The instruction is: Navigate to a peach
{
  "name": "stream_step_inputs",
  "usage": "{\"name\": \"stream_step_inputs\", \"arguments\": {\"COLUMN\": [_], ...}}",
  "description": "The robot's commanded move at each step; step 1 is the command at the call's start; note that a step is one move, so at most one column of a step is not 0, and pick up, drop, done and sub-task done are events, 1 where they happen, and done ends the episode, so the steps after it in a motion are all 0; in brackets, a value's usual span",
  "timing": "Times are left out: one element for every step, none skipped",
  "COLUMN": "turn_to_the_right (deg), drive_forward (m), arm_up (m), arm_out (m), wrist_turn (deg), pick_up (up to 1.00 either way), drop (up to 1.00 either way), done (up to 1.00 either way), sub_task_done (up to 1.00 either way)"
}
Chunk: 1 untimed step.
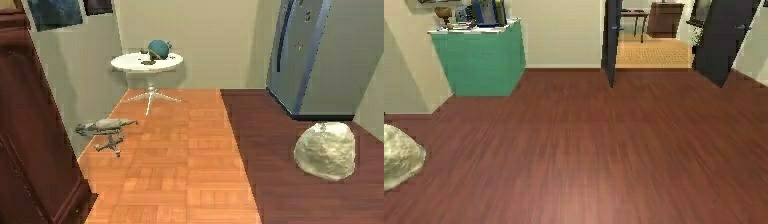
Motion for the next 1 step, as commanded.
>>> {"name": "stream_step_inputs", "arguments": {"turn_to_the_right": [45.0], "drive_forward": [0.00], "arm_up": [0.00], "arm_out": [0.00], "wrist_turn": [0.0], "pick_up": [0.00], "drop": [0.00], "done": [0.00], "sub_task_done": [0.00]}}
